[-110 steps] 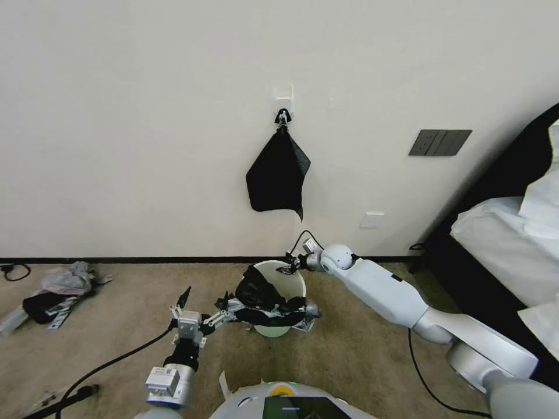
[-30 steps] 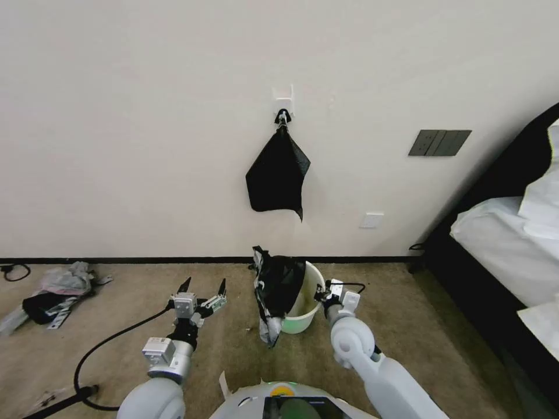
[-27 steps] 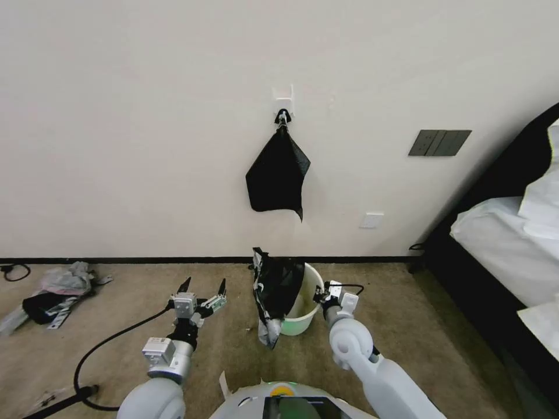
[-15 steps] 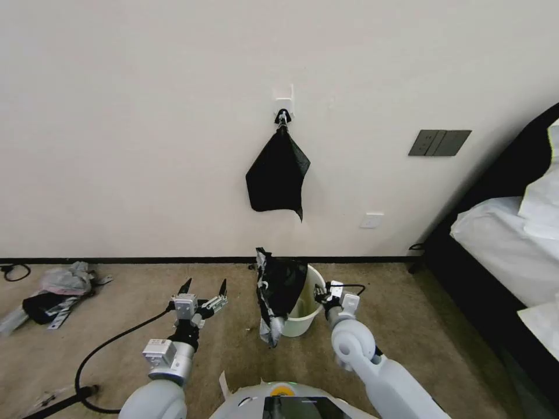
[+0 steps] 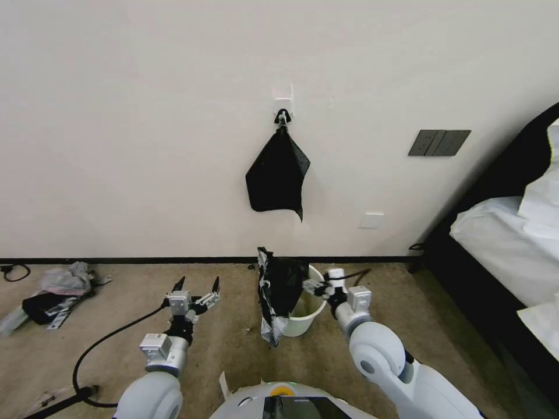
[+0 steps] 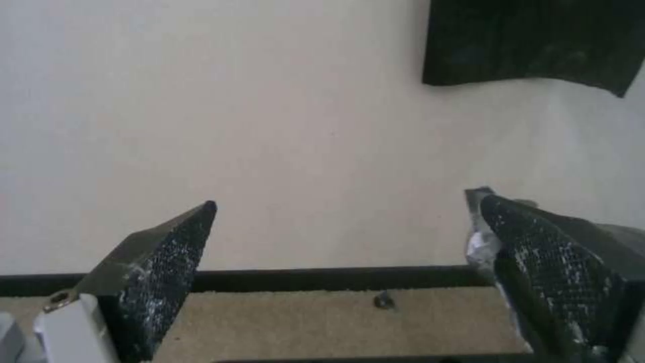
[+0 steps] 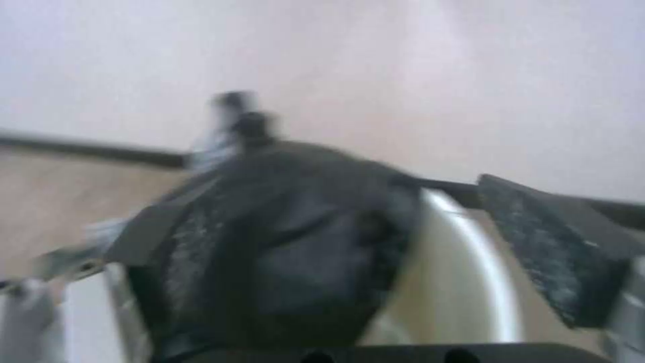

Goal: Place a trash bag onto the trash bin.

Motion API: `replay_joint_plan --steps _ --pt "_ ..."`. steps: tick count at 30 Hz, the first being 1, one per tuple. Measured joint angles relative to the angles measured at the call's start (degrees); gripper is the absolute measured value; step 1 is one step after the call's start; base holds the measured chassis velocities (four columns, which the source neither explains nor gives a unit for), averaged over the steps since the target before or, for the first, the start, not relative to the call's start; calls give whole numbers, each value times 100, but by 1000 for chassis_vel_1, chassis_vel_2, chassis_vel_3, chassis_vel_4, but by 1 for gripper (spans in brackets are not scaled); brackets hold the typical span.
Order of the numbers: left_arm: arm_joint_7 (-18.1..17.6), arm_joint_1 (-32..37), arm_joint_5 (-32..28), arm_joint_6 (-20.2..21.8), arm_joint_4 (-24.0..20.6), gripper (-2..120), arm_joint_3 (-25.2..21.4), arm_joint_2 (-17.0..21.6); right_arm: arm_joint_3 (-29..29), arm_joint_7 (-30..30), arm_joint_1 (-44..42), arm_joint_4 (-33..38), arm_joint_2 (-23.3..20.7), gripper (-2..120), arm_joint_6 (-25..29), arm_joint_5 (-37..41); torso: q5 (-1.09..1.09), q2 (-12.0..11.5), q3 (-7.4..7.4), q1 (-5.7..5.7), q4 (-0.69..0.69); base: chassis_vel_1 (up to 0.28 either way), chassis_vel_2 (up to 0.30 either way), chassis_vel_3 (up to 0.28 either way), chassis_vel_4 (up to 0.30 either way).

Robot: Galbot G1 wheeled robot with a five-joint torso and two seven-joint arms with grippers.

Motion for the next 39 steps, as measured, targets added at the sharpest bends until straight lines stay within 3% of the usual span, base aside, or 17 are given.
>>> replay_joint_plan --steps 5,8,14,22,26,27,30,39 --pt "-1 -34 -2 11 62 100 -71 -16 -521 -530 636 45 -4 100 -656 156 0 0 0 0 0 0 0 0 0" --pt "-3 -44 1 27 79 100 -75 -34 -825 -549 939 -17 131 100 -832 236 0 0 0 0 1 0 0 0 0" --pt "-12 -152 10 135 136 100 -40 -25 -1645 -232 1298 -488 636 99 -1077 -92 -1 0 0 0 0 0 0 0 0" --pt "-20 -300 7 217 151 100 49 9 -2016 34 1433 -961 1065 92 -1167 -833 -1 0 0 0 0 0 0 0 0" --pt "-22 -327 -4 225 152 100 68 28 -2133 42 1468 -1218 1155 84 -1170 -1335 0 0 0 0 0 0 0 0 0" --pt "-23 -327 -9 226 152 100 73 34 -2181 44 1439 -1281 1170 76 -1170 -1531 0 0 0 0 0 0 0 0 0" --pt "-24 -322 -17 226 152 100 73 46 -2235 43 1386 -1306 1139 70 -1171 -1684 0 0 0 0 0 0 0 0 0" --pt "-38 -365 -62 225 190 100 128 55 -2264 -61 1290 -1312 1005 33 -1168 -2257 1 0 0 0 0 0 0 0 0"
